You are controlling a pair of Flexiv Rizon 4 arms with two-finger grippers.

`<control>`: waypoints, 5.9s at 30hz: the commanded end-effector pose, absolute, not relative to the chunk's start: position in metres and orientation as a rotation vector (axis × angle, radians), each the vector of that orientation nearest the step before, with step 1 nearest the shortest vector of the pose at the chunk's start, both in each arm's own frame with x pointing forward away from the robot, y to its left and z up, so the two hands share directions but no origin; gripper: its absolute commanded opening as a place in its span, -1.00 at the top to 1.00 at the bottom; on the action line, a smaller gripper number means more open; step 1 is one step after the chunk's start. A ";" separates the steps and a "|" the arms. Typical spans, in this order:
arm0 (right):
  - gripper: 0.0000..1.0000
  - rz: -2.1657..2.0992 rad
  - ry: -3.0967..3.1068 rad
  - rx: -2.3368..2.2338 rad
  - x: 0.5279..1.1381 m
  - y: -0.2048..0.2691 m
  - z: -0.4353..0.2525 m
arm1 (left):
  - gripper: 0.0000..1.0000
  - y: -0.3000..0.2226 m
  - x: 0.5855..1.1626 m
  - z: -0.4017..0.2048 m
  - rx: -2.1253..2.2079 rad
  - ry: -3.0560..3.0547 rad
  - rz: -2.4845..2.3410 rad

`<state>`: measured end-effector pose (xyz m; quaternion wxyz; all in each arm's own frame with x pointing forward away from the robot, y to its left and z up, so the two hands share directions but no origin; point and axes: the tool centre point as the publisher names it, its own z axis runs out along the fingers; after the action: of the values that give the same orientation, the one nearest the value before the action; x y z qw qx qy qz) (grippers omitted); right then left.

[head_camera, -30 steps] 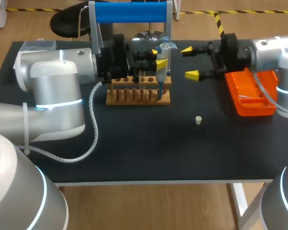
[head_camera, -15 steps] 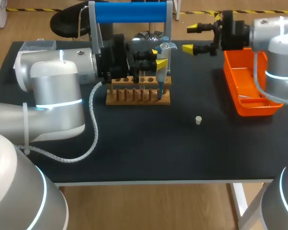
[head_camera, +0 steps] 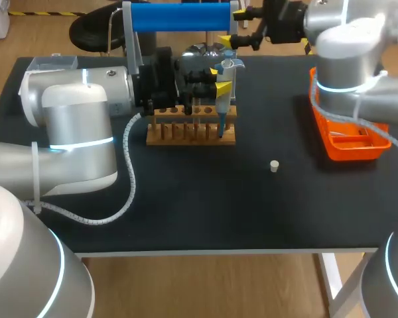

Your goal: Invert the test tube, pick up the pipette, mount the tip to pipette, aspirate from beaker and dispense into the tube, eject the tip, return the pipette, and cap with the stopper.

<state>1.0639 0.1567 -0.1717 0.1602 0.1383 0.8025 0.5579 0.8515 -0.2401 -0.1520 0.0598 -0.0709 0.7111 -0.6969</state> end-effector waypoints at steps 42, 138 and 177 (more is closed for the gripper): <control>-1.00 1.609 2.313 0.383 1.094 0.192 -0.185 | 1.00 -0.241 0.852 -0.152 -0.216 2.152 -2.110; -1.00 1.609 2.313 0.383 1.094 0.192 -0.185 | 1.00 -0.064 1.080 -0.161 -1.229 1.390 -1.219; -1.00 1.609 2.313 0.383 1.094 0.192 -0.185 | 1.00 -0.056 1.129 -0.183 -1.264 1.427 -1.175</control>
<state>1.0931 0.1929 -0.1863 0.1509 0.1341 0.8027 0.5612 1.1247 -0.0542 -0.1823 0.4361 -0.5062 0.5739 -0.4735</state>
